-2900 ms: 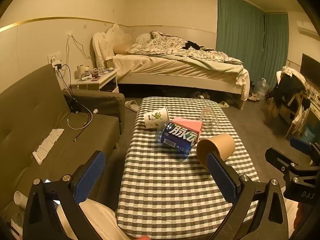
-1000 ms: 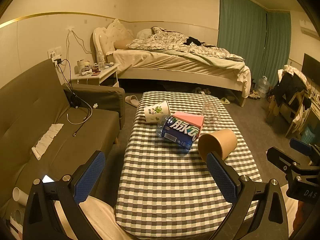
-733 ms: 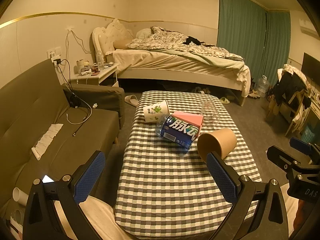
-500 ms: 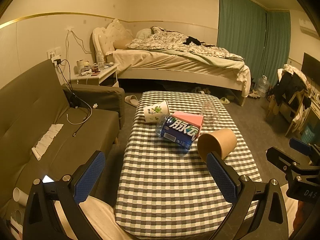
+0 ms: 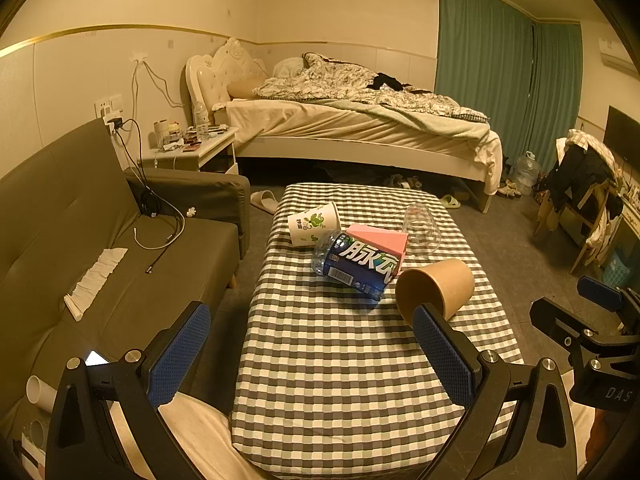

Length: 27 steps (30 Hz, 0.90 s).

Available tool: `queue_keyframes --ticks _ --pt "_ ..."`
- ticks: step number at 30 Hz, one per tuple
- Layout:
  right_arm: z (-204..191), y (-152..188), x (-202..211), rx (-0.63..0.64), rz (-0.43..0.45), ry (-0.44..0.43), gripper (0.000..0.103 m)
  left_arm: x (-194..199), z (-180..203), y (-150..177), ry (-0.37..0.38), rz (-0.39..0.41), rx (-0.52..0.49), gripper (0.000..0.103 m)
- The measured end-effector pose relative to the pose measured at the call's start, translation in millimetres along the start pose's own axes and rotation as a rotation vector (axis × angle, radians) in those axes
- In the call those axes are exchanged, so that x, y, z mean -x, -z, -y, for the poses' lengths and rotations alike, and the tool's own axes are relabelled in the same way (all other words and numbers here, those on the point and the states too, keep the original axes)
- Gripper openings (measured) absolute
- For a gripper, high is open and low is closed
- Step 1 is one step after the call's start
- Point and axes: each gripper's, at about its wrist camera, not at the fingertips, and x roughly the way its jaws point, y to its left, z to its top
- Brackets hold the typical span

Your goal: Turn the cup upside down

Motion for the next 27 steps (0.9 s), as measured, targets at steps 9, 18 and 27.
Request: queue_keyframes --ticks 9,18,27 --pt "-0.7 -0.3 -1.5 0.003 -0.003 -0.001 0.103 -0.1 0.3 -0.3 -0.001 -0.002 0.001 0.103" --pt "-3.2 -9.4 -11.5 0.046 -0.027 -0.004 0.103 -11.1 -3.6 -6.1 -0.013 -0.024 0.021 0.103" --pt "-10.4 -65.8 -63.2 0.255 -0.118 -0.101 0.103 -62.6 -24.9 -33.9 -0.083 -0.077 0.085 0.103"
